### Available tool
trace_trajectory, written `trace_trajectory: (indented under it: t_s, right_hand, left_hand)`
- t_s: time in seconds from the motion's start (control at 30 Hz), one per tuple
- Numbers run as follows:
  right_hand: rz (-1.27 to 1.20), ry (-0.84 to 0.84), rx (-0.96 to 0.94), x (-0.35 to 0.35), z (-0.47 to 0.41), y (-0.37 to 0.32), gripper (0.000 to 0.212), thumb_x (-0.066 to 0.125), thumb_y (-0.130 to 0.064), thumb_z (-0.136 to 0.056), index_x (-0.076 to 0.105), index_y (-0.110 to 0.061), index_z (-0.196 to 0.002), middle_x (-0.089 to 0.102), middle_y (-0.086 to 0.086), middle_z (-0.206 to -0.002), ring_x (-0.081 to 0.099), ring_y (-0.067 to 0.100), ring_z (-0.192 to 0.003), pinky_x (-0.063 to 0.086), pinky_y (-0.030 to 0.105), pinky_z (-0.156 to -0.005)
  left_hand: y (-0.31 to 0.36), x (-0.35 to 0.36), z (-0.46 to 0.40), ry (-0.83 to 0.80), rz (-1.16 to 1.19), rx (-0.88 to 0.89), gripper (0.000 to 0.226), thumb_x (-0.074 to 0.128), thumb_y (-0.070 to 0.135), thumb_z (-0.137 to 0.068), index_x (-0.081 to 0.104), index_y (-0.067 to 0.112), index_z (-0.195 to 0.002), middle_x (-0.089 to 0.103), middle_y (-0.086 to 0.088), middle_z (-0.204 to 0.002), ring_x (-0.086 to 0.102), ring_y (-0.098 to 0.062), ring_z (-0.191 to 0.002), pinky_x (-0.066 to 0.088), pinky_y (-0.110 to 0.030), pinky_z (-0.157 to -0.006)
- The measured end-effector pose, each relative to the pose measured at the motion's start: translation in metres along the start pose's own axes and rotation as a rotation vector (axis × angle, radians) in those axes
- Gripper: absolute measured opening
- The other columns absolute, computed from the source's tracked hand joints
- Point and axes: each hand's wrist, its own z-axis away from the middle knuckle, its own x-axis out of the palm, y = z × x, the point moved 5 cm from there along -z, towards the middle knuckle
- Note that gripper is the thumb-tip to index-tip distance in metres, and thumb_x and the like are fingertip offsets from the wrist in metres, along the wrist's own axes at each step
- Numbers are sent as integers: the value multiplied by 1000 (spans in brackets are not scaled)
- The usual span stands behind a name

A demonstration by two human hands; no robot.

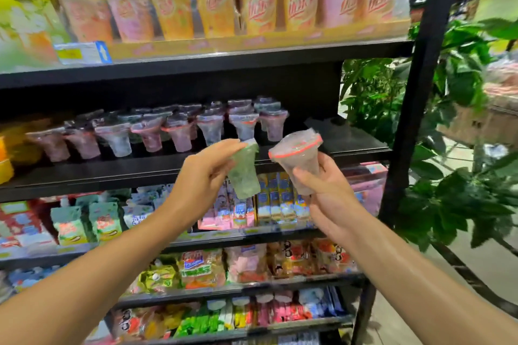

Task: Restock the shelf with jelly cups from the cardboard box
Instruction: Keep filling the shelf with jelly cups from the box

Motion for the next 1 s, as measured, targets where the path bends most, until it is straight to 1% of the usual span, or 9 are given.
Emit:
trace_trajectory:
  t_s: [0.1, 0.3, 0.43, 0.5, 0.57, 0.73, 0.8, 0.9, 1.0]
  right_hand:
    - [5, 35, -17, -14, -19, -4, 37, 65, -10, -93, 55, -16, -128, 70, 4, -122, 64, 17, -117, 48, 30, -97]
    - [42, 79, -72, -38, -69, -13, 25, 60, -15, -97, 59, -3, -120, 74, 7, -105, 70, 19, -101, 55, 23, -83]
    - [93, 143, -84, -60, -113, -17, 36, 63, -6, -95, 53, 0, -130, 71, 15, -116, 68, 25, -111, 54, 33, -95]
    - [125, 149, -91, -72, -132, -20, 44, 63, 0, -94, 49, -2, -136, 69, 15, -122, 66, 25, -116, 51, 36, -100]
    - [143, 123, -85, -82, -146, -23, 50, 62, 4, -93, 46, -5, -140, 66, 13, -127, 63, 24, -120, 47, 39, -106]
    - [156, 9, -71, -95, -170, -25, 47, 62, 2, -93, 50, -12, -136, 63, 10, -133, 57, 23, -128, 40, 40, -113]
    - [194, 21, -94, -101, -180, -27, 43, 62, 0, -93, 51, -14, -133, 64, 9, -132, 57, 21, -127, 42, 38, -110]
    - [332, 95, -139, -114, -193, -32, 35, 62, 0, -94, 56, -21, -122, 68, -1, -117, 63, 13, -111, 47, 30, -95]
    - [453, 131, -176, -126, -197, -37, 35, 67, -5, -92, 60, -25, -120, 70, -7, -112, 65, 9, -107, 51, 25, -91]
  left_hand:
    - [-1, 17, -19, 4, -3, 9, 45, 57, -1, -97, 64, 24, -134, 60, 7, -139, 51, -7, -133, 46, -36, -109]
    - [-26, 51, -61, 5, 6, -15, 68, 54, -19, -86, 61, 29, -135, 57, 6, -142, 48, -7, -136, 45, -25, -108]
    - [-34, 76, -93, -24, -66, 59, 66, 54, -19, -84, 64, 23, -134, 56, 6, -142, 47, -9, -136, 44, -35, -110]
    - [-36, 90, -107, -31, -95, 79, 61, 55, -16, -87, 64, 21, -134, 56, 7, -141, 47, -11, -136, 42, -35, -111]
    - [-36, 103, -118, -53, -104, 101, 56, 55, -12, -91, 63, 22, -135, 56, 7, -142, 48, -12, -136, 41, -29, -111]
    - [-36, 133, -133, -138, -156, 163, 54, 54, -3, -96, 58, 29, -139, 53, 8, -143, 44, -11, -136, 40, -32, -111]
    - [-37, 140, -136, -130, -167, 170, 51, 55, -1, -97, 59, 28, -139, 53, 7, -144, 44, -12, -138, 40, -31, -111]
    - [-33, 149, -137, -104, -191, 176, 48, 56, 2, -97, 59, 27, -139, 53, 6, -144, 42, -15, -140, 37, -30, -113]
    - [-30, 159, -137, -79, -194, 146, 46, 56, 4, -98, 60, 27, -138, 51, 9, -147, 36, -13, -144, 30, -28, -117]
